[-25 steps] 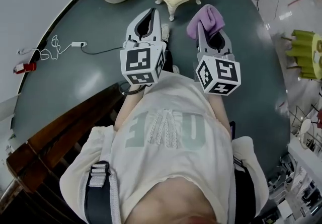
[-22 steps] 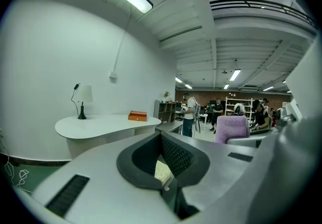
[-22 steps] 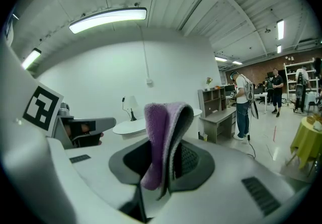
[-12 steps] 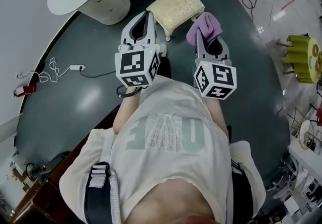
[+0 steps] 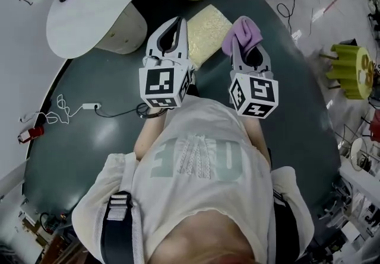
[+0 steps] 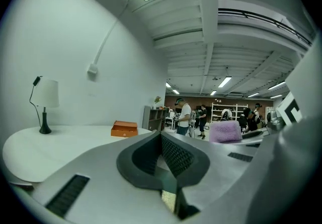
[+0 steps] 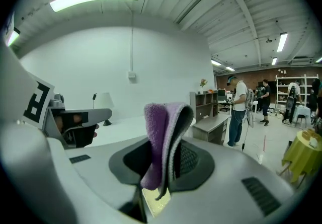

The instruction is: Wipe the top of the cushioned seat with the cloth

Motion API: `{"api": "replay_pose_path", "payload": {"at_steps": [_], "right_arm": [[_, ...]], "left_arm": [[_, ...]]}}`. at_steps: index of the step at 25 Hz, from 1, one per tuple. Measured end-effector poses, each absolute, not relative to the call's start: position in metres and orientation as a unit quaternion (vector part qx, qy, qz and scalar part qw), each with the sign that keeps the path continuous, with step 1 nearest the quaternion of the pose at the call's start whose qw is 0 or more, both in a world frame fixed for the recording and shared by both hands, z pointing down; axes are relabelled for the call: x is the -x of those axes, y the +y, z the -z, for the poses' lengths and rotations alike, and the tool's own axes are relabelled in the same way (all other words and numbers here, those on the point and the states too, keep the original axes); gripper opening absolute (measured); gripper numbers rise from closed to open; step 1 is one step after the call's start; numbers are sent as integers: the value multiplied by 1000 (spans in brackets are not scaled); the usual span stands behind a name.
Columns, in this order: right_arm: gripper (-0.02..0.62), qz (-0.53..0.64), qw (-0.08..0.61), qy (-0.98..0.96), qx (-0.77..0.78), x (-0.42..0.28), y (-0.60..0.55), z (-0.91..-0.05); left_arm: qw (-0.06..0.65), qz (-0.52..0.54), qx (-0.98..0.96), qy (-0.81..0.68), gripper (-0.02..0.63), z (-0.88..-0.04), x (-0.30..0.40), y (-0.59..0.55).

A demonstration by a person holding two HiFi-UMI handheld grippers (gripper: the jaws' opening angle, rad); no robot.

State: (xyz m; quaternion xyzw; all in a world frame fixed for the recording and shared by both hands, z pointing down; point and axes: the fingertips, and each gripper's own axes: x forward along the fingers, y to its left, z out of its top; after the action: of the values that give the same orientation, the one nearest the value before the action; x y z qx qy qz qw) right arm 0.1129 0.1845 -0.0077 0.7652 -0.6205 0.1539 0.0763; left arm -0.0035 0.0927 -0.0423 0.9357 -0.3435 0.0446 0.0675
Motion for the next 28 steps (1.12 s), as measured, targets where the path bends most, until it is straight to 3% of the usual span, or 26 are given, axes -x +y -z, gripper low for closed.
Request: {"api": "replay_pose_path", "payload": {"at_steps": [10, 28], "right_arm": [[94, -149, 95, -650, -739, -130, 110, 16], [94, -171, 78, -677, -712, -166, 106, 0]], "left_arm": [[53, -56, -944, -319, 6, 47, -41, 38], [67, -98, -915, -385, 6, 23, -68, 30]]}}
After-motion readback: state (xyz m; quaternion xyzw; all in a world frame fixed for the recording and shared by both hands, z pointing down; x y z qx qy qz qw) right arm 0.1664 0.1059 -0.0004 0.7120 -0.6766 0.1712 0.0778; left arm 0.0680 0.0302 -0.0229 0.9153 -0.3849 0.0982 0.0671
